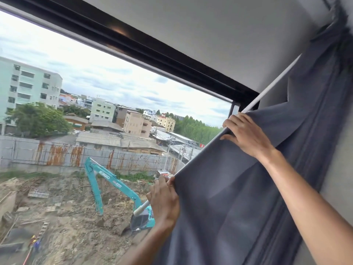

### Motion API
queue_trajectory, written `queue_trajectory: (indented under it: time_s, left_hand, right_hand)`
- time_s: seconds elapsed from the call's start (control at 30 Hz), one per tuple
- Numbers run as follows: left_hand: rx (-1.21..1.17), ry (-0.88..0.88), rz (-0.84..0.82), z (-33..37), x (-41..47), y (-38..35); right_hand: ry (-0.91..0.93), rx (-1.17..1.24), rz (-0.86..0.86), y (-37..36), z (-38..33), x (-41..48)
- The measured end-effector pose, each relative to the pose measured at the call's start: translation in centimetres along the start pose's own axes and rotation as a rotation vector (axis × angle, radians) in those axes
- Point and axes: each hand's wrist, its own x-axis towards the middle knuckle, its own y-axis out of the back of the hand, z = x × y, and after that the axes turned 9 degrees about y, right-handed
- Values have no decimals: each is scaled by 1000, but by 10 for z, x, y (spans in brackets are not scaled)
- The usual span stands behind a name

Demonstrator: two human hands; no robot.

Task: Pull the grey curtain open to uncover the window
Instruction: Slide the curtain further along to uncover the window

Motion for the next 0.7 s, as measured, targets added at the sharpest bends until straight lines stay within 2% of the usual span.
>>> queue_trajectory:
  time_s: [0.7]
  left_hand:
    - [68, -11, -165, -52, -2, -5]
  right_hand:
    - [-40, 13, -93, -29, -44, -3]
